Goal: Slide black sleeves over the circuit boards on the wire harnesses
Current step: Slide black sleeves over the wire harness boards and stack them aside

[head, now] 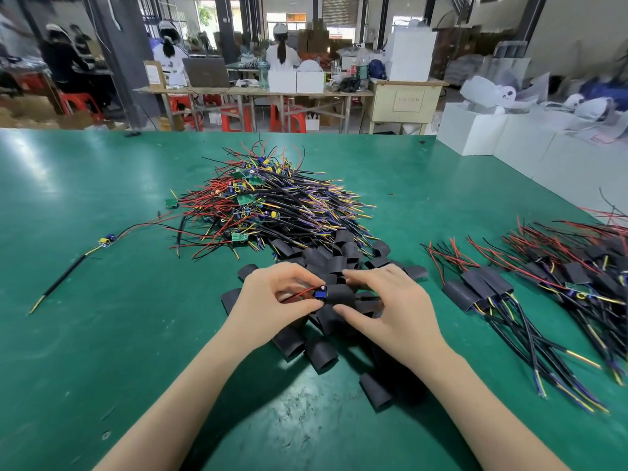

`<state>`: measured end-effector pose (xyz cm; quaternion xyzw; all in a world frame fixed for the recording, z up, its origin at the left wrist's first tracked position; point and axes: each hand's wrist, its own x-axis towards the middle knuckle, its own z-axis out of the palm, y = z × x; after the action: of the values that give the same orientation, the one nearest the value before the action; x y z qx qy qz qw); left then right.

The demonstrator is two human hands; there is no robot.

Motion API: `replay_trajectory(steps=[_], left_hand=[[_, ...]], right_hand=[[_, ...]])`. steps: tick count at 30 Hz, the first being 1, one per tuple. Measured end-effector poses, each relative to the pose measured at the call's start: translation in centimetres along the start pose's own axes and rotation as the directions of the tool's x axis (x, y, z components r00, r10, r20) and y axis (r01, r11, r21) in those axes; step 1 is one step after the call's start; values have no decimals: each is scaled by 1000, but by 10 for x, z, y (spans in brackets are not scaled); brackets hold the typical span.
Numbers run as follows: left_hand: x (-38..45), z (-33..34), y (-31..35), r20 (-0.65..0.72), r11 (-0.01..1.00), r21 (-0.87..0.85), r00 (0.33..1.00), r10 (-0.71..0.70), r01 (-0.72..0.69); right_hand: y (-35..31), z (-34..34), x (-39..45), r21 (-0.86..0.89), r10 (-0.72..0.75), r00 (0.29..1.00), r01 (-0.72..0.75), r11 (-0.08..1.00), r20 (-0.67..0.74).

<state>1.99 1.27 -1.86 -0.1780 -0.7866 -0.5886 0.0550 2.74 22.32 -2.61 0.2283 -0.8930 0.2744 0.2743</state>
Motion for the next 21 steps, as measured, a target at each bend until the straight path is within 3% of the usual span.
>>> replay_trajectory(steps=[10, 17, 21], left_hand=[[-1, 3, -1, -1, 999, 34, 999, 32, -32], [-2, 5, -3, -18, 989, 114, 995, 99, -97], [1, -3, -1, 20, 993, -10, 993, 120, -120]], right_hand=[[-2, 2, 0, 119, 20, 1000, -20, 993, 0], [-3, 3, 0, 92, -48, 999, 48, 995, 0], [-4, 4, 0, 107, -83, 996, 86, 990, -37]])
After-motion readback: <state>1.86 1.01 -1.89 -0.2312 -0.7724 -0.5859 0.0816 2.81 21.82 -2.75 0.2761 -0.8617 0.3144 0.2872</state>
